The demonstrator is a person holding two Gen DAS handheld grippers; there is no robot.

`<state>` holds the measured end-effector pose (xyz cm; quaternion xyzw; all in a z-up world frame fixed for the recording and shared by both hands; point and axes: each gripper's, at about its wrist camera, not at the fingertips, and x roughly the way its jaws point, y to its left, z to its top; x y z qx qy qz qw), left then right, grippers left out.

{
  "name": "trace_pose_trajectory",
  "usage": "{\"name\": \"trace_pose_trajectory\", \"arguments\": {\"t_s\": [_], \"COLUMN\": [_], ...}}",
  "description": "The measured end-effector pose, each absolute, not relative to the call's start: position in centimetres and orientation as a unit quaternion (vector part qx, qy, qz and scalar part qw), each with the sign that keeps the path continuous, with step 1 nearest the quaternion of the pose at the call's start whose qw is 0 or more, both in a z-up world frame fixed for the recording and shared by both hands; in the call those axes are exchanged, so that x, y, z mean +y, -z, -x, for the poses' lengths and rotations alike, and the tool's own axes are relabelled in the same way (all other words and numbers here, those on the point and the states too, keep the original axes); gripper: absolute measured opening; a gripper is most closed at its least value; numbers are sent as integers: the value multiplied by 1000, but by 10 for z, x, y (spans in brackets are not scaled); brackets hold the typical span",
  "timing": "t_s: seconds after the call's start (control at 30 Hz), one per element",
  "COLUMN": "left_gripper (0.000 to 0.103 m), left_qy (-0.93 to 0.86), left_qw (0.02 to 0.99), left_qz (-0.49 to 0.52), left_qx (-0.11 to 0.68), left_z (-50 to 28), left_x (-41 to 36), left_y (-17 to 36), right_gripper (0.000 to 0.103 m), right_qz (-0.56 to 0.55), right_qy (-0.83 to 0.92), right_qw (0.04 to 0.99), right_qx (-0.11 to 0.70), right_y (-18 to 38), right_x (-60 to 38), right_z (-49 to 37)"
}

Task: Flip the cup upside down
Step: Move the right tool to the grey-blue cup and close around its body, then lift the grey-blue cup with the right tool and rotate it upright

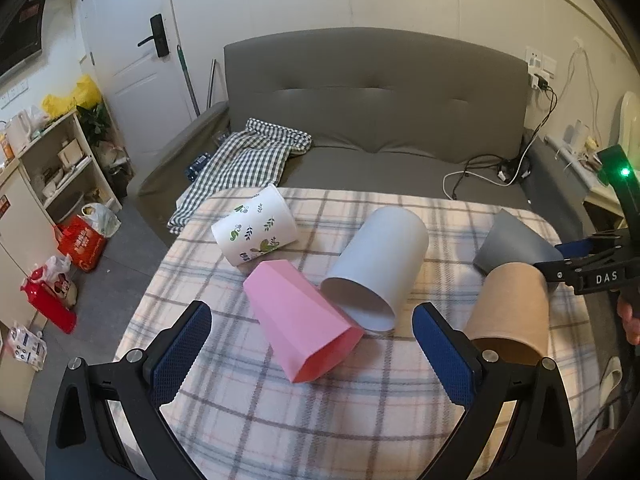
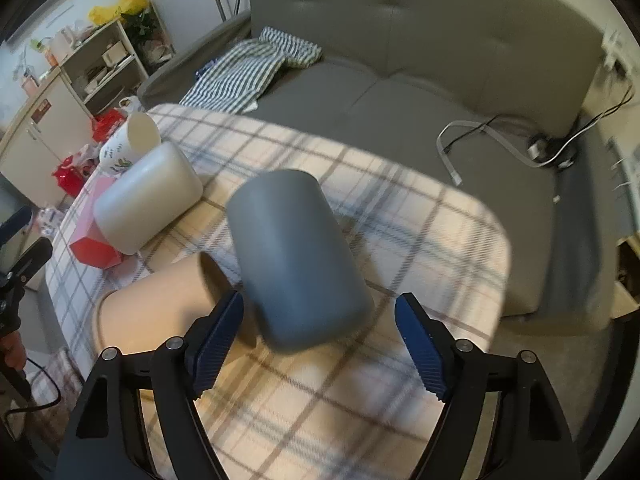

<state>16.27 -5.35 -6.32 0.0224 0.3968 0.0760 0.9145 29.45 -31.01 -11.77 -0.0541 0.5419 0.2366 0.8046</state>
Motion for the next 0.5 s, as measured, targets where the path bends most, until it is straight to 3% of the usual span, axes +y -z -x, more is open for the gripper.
{"name": "trace_pose_trajectory", "arguments": {"t_s": [0.27, 0.33, 0.5], "left_gripper": [103, 103, 103], "left_qy": [-80, -80, -78], "left_qw": [909, 909, 911], "left_qz": [-32, -34, -29], "left_qx": [407, 408, 403], "left_z": [-170, -170, -165], "left_x": [-51, -51, -50], "left_y": [72, 72, 66], "right_gripper": [77, 72, 71], "right_qz": [-30, -42, -72], "right_qy": [-285, -291, -266], "right_qw": [772, 766, 780], "right_qx": [568, 571, 562], "right_y": [149, 154, 152], "right_x": [-306, -303, -312], "right_z": [-321, -321, -312]}}
